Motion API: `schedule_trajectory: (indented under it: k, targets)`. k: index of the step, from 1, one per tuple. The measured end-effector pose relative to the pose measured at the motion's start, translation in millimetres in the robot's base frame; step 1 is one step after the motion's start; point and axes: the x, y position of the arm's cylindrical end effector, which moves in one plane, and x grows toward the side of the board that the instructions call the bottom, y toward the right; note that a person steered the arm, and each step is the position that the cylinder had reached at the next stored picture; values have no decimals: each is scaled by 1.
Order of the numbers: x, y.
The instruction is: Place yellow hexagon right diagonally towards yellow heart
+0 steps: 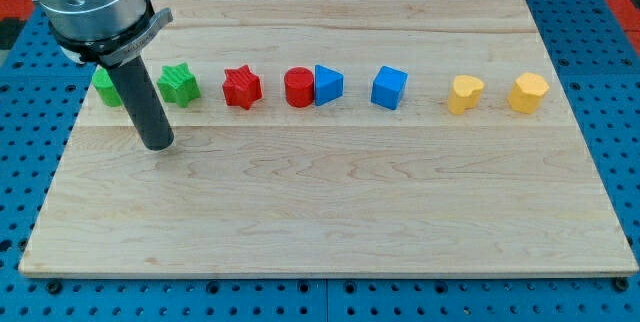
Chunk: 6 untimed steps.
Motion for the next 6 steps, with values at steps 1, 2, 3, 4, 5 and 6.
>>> schedule_trajectory:
  k: [1,2,3,4,5,6]
  targets:
    - [0,1]
    - [0,1]
    - [1,2]
    - [12,7]
    - [12,7]
    - [12,32]
